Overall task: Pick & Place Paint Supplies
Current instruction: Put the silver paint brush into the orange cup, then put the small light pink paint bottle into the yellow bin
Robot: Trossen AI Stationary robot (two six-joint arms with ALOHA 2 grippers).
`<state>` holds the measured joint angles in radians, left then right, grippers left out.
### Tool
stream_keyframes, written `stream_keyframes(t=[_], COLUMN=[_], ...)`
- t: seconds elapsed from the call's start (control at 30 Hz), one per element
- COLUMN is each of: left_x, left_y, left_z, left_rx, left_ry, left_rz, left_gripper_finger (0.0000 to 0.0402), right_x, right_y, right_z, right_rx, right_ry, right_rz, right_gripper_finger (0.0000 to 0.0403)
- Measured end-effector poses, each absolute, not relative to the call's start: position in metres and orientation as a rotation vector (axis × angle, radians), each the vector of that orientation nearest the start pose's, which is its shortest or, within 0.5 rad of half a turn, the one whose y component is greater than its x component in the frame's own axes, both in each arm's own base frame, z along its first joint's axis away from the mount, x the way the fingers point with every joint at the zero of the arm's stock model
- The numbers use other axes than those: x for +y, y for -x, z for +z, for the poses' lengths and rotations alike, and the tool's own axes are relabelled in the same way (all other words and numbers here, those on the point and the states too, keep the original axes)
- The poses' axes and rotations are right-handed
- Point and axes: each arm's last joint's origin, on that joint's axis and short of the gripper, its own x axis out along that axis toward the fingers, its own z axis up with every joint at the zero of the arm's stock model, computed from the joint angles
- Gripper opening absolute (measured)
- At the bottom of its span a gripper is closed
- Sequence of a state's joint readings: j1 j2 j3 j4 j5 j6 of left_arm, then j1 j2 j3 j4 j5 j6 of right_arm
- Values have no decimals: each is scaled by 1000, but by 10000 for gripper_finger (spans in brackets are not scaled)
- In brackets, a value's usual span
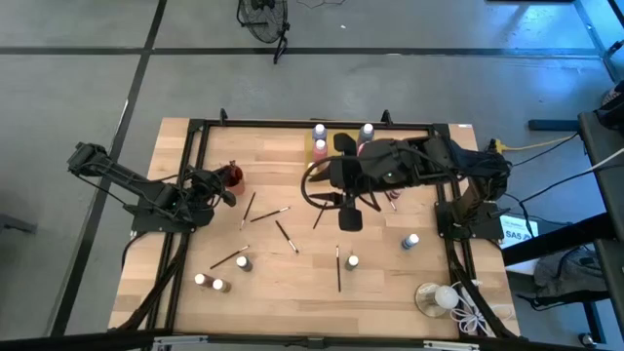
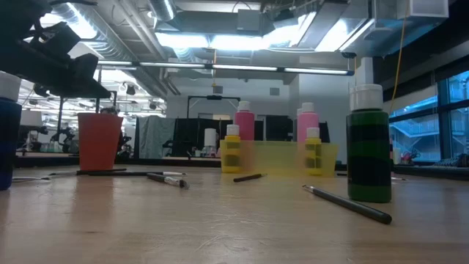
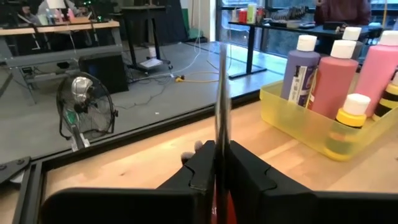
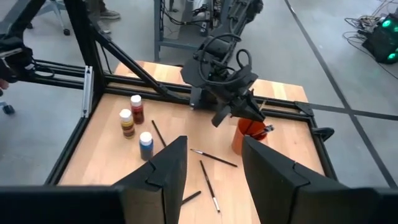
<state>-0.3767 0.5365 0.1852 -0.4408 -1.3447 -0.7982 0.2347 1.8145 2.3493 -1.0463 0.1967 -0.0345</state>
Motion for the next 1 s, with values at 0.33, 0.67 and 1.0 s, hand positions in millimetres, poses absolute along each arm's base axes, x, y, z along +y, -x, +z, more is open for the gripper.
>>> stream_keyframes(t=[0.33, 0.67, 1.0], left_x=[-9, -9, -11], left_y=[-100, -100, -105], left_z=[157, 161, 193], left_rx=[141, 112, 82], left_ry=[103, 155, 29], left_rz=[1027, 1007, 992], left_gripper_finger=[76, 181, 200], right_x=[69, 69, 69], right_y=[-341, -340, -339], right_z=[489, 488, 486], right_rx=[503, 512, 540], right_ry=[139, 140, 117], right_rz=[29, 29, 37], right_gripper_finger=[155, 155, 155])
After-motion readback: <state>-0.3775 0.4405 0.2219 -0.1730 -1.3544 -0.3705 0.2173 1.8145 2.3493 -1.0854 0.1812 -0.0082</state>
